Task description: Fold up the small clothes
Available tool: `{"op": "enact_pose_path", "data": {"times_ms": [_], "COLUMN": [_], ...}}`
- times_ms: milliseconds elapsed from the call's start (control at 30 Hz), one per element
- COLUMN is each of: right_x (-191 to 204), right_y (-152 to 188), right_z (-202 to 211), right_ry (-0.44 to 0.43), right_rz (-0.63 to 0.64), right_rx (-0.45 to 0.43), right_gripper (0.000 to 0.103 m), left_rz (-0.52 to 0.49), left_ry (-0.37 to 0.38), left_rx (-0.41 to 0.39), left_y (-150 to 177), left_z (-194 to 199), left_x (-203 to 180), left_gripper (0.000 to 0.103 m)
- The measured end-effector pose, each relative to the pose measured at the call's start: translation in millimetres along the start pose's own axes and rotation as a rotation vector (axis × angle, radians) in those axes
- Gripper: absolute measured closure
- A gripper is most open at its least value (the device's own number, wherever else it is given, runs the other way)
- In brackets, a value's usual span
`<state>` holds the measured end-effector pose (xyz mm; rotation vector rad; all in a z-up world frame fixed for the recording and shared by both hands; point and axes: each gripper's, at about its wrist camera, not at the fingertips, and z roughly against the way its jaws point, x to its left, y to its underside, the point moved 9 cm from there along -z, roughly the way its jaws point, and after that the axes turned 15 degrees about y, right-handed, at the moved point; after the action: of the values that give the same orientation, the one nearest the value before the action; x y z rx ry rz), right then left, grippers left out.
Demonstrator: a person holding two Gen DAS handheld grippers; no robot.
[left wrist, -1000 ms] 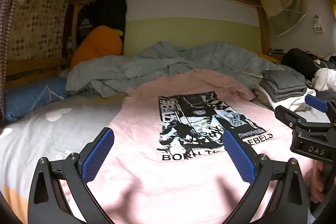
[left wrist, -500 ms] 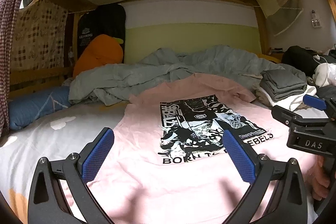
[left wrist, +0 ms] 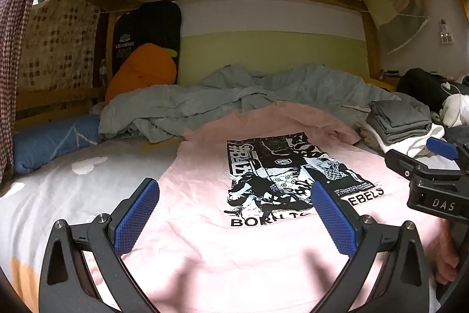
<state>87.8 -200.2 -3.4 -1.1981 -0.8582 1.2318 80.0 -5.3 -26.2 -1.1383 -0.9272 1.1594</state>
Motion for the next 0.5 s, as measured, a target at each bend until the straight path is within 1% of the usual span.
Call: {"op": "enact_pose_path", "data": {"times_ms": [267,500], "right_x": [-2.7,-3.2], "right_y": [0.4,0.7], "right_z": [-2.5,-2.1], "right_ry": [0.003,0.004], "right_rz": [-0.007,-0.006], "right_rx": [0.011,0.012], "right_gripper": [0.001,0.001], "left_rz": [-0.05,-0.043], "left_ry": [-0.015,-0.015], "left_rx": [0.003,0.006], "left_y": [0.0,0.3], "left_z": [0.3,0.2], "left_x": [-8.3,-9.1], "left_gripper": [0.0,0.0]}}
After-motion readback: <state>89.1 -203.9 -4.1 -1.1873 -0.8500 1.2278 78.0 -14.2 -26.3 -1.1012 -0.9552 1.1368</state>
